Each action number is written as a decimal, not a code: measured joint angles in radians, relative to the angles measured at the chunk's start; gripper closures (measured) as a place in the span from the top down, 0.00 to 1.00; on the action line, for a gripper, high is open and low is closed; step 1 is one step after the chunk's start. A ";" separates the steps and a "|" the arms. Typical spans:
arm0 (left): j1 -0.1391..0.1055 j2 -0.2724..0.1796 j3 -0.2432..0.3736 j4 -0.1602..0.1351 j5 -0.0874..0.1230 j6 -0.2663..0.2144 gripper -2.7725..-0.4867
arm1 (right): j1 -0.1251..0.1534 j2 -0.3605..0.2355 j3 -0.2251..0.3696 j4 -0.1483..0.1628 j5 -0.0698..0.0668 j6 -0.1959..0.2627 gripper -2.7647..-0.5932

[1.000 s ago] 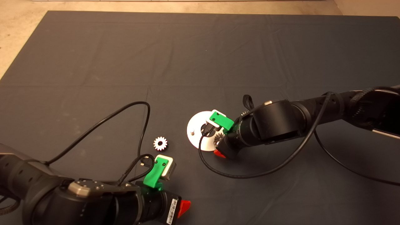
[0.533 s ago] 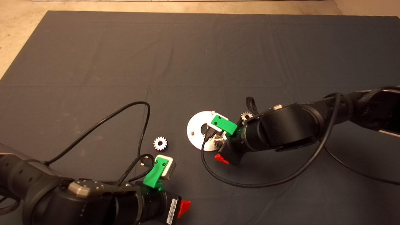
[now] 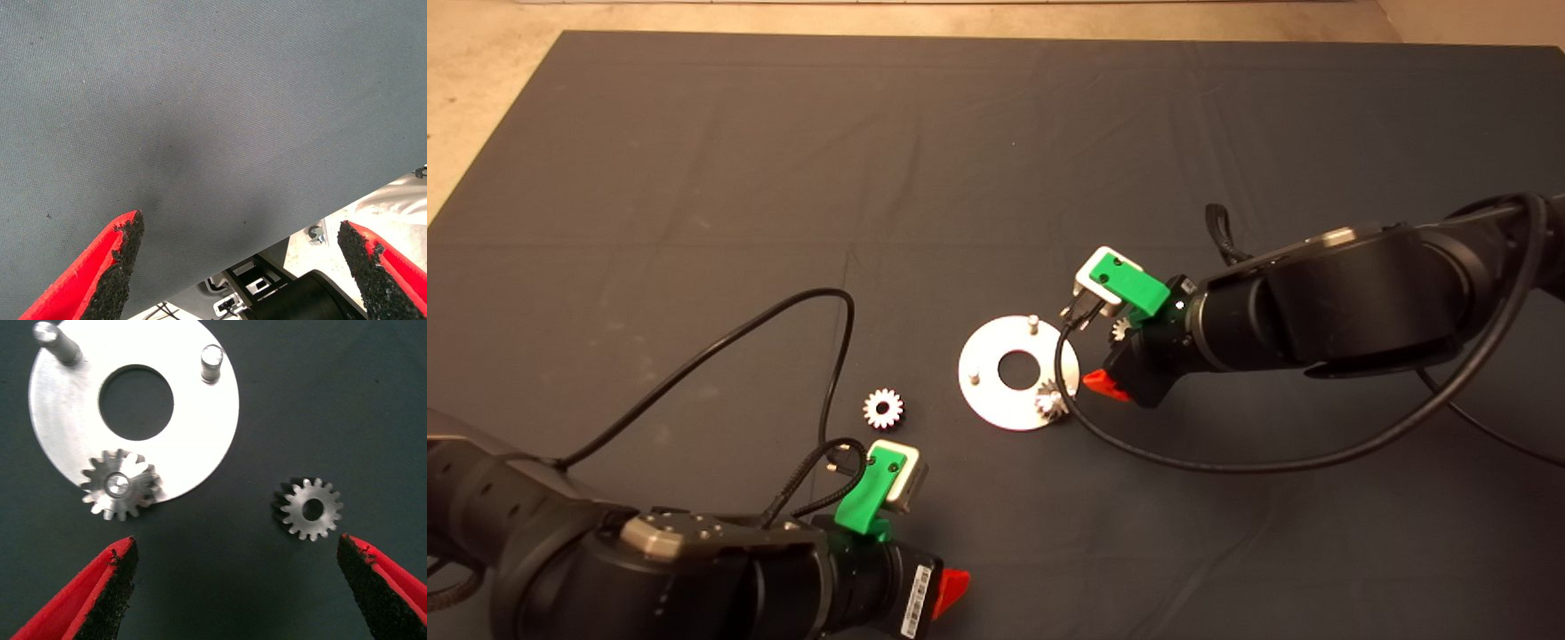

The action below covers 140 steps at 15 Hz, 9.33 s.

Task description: Install three planetary gears onto the carrier pins

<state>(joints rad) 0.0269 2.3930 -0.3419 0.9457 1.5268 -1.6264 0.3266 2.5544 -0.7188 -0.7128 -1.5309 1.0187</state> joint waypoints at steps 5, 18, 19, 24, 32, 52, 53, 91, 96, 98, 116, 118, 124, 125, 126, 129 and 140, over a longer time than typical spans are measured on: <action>0.000 0.000 0.000 0.000 0.000 -0.001 0.69 | -0.003 -0.033 -0.118 0.000 0.000 0.000 0.74; 0.000 0.003 0.000 0.001 0.000 -0.003 0.69 | -0.041 -0.080 -0.173 0.022 0.151 0.000 0.74; 0.000 0.003 0.000 0.001 0.000 -0.003 0.69 | -0.048 -0.083 -0.173 0.030 0.177 0.000 0.74; 0.000 0.003 0.000 0.001 0.000 -0.003 0.69 | -0.061 -0.089 -0.183 0.051 0.216 0.000 0.74; 0.000 0.000 0.000 0.001 0.000 -0.003 0.69 | -0.061 -0.092 -0.184 0.051 0.162 -0.016 0.74; 0.000 0.000 0.000 0.001 0.000 -0.003 0.69 | -0.097 -0.088 -0.257 0.051 0.167 -0.047 0.74; 0.000 0.000 0.000 0.001 0.000 -0.003 0.69 | -0.096 -0.088 -0.258 0.051 0.167 -0.046 0.74; 0.000 -0.008 0.000 0.001 0.000 -0.003 0.69 | -0.102 -0.077 -0.273 0.051 0.205 -0.050 0.37; 0.000 -0.008 0.000 0.001 0.000 -0.003 0.69 | -0.102 -0.078 -0.274 0.050 0.227 -0.050 0.30; 0.000 -0.008 0.000 0.001 0.000 -0.003 0.69 | -0.102 -0.078 -0.277 0.051 0.230 -0.049 0.30; 0.000 -0.008 0.000 0.001 0.000 -0.003 0.69 | -0.105 -0.077 -0.301 0.048 0.244 -0.057 0.20; 0.000 -0.008 0.000 0.001 0.000 -0.003 0.69 | -0.105 -0.077 -0.299 0.047 0.244 -0.057 0.19; 0.000 -0.008 0.000 0.001 0.000 -0.003 0.69 | -0.105 -0.078 -0.275 0.046 0.230 -0.060 0.17; 0.000 -0.007 0.000 0.001 0.000 -0.003 0.69 | -0.105 -0.078 -0.269 0.046 0.230 -0.060 0.17; 0.000 -0.007 0.000 0.001 0.000 -0.003 0.69 | -0.105 -0.078 -0.262 0.046 0.230 -0.060 0.16; 0.000 -0.005 0.000 0.001 0.000 -0.003 0.69 | -0.088 -0.078 -0.248 0.047 0.227 -0.060 0.16; -0.011 0.009 0.000 0.002 0.000 0.000 0.69 | 0.027 -0.016 -0.233 0.064 0.229 -0.049 0.15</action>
<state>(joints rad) 0.0157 2.4015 -0.3419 0.9477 1.5272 -1.6266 0.3537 2.5388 -0.9519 -0.6487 -1.3017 0.9698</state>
